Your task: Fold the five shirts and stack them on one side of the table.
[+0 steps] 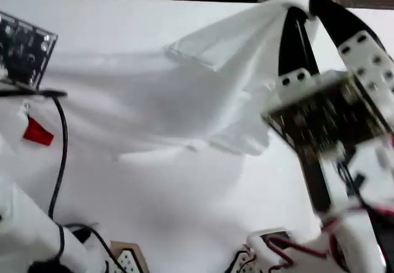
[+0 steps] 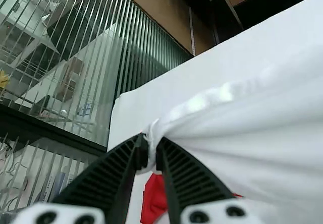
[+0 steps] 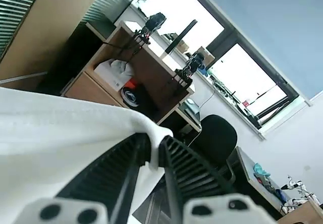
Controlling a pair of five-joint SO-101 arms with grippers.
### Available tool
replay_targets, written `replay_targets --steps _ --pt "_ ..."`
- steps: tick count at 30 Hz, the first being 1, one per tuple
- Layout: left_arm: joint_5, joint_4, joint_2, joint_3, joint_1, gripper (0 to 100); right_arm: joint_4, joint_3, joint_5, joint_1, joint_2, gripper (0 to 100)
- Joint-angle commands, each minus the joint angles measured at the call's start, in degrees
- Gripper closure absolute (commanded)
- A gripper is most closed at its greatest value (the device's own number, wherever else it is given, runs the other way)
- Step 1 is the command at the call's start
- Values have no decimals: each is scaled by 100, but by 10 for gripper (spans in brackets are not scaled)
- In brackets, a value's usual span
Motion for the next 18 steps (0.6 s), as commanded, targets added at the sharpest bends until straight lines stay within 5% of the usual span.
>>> replay_targets --steps 1,18 --pt "44 88 -457 259 -44 976 189 -369 35 13 -233 979" --pt "53 97 -1635 382 -70 976 760 -501 35 -22 -1684 979"
